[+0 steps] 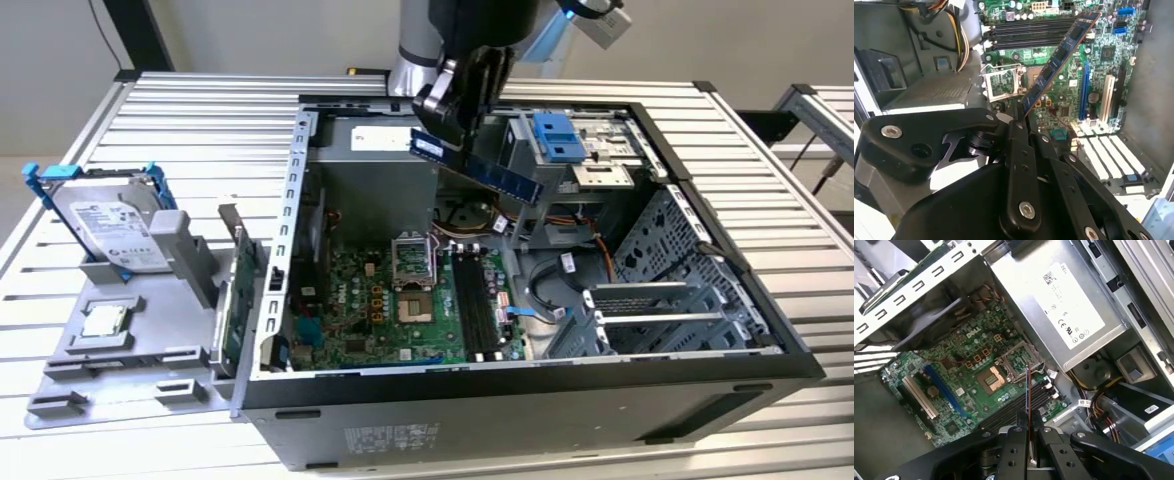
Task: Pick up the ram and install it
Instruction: 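Insert the ram into the slot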
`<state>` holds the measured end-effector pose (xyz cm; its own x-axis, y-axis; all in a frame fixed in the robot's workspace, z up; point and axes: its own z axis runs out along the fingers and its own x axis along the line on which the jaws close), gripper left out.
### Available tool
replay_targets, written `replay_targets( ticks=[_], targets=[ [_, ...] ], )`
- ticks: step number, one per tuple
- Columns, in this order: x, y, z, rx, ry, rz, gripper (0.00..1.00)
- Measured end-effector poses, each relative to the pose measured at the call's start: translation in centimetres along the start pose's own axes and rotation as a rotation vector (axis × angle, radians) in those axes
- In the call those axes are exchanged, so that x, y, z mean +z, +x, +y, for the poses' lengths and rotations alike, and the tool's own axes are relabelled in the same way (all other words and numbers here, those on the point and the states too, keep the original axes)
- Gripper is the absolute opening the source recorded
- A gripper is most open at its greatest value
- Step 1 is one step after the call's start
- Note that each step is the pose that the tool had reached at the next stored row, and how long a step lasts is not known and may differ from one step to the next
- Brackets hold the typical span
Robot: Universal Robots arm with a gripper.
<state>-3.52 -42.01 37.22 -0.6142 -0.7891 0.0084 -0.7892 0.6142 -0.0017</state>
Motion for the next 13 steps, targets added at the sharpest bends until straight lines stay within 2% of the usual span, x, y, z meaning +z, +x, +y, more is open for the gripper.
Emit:
replay_targets(
  ticks=[13],
  targets=[
    [0.05,0.0,0.0,0.203,-0.0015,0.0006,0.0]
  ],
)
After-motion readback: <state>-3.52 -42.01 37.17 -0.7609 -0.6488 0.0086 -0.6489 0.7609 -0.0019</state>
